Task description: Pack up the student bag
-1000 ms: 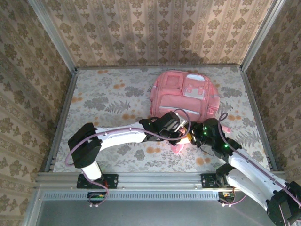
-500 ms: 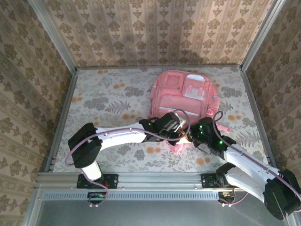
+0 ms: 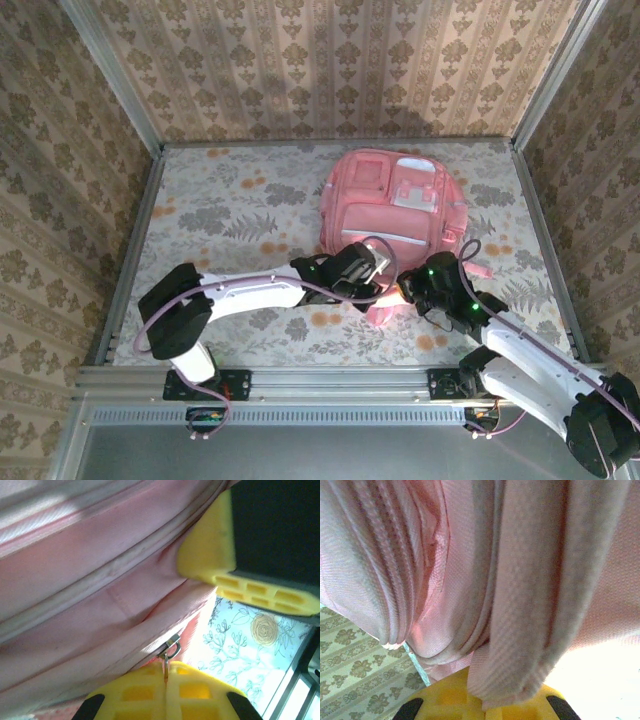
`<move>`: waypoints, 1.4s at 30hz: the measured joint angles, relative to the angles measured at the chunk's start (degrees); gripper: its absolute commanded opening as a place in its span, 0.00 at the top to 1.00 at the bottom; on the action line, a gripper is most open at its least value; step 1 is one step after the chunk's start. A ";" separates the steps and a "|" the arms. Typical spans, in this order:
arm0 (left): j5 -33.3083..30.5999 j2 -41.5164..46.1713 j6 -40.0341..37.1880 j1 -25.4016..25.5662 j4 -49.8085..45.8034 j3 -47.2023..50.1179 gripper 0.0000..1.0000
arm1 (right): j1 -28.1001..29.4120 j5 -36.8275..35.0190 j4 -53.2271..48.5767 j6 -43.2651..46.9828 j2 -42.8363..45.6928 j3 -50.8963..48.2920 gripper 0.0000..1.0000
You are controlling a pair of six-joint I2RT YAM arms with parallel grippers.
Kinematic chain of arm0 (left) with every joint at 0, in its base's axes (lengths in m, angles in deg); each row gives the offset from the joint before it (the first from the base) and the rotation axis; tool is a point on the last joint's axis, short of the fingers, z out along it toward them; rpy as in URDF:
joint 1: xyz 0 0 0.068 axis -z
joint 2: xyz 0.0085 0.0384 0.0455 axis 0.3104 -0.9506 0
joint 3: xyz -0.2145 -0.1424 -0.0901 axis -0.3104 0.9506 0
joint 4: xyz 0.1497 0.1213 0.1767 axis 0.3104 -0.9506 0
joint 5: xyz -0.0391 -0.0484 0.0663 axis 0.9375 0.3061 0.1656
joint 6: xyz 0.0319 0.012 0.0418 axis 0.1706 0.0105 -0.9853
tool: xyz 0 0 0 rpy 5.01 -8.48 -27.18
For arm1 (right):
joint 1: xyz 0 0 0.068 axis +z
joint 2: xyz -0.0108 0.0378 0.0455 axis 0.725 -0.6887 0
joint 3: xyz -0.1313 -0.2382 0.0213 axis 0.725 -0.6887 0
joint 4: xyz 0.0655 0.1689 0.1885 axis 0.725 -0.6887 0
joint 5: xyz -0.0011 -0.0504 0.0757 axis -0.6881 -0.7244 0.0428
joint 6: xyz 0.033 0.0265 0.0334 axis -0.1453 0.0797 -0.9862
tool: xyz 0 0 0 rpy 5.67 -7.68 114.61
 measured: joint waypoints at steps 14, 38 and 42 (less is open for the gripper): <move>-1.49 6.69 0.22 -4.42 0.07 7.89 1.00 | -2.86 0.31 -3.43 2.93 2.97 0.02 1.00; -0.26 -0.24 -0.50 -1.84 -3.04 -0.39 1.00 | -9.57 -10.23 -27.98 25.22 7.06 13.68 0.49; 1.62 -4.52 -1.57 1.27 -3.85 -6.71 1.00 | -9.57 -7.85 -31.54 24.52 9.18 14.60 0.49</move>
